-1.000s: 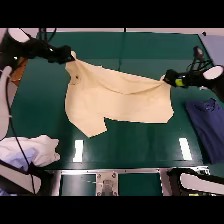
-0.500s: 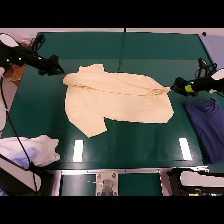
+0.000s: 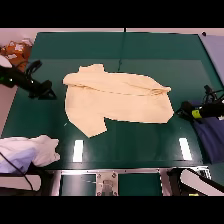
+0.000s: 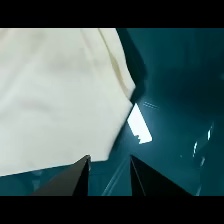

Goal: Fold the shirts.

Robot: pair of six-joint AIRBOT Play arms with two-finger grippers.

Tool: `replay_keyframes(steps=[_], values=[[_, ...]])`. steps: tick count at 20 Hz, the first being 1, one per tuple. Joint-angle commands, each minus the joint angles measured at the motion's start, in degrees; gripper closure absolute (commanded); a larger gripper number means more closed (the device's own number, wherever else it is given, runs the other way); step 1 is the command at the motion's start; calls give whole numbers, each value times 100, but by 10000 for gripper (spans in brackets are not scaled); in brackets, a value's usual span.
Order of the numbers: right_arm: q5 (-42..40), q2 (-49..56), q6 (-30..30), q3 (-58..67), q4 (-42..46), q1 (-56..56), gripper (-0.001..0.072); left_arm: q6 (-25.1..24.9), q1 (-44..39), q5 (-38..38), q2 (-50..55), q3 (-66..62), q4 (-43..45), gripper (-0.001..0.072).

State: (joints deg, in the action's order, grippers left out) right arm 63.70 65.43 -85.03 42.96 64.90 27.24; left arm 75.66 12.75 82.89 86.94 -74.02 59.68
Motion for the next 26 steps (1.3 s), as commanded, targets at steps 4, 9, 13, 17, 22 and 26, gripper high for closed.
replay_keyframes(steps=[4,9,13,17,22,26], values=[[-680,-162,22,-901,-614,83,418,-426,-140,-1950,-236,1873,-459,246],[-824,269,22,-903,-647,-216,419,-575,-564,-2671,319,1869,-1161,247],[-1342,562,118,-885,-1071,-566,420,-914,-592,-2704,369,1818,-1670,688],[-1412,688,474,-507,-1329,-599,698,-975,-592,-2249,129,1569,-1626,689],[-317,125,656,1008,-1329,-570,700,-966,-592,-1768,-1394,339,-1589,690],[81,-1019,251,3086,-1327,-566,700,-804,-592,-1563,-2835,-1445,-1591,689]])
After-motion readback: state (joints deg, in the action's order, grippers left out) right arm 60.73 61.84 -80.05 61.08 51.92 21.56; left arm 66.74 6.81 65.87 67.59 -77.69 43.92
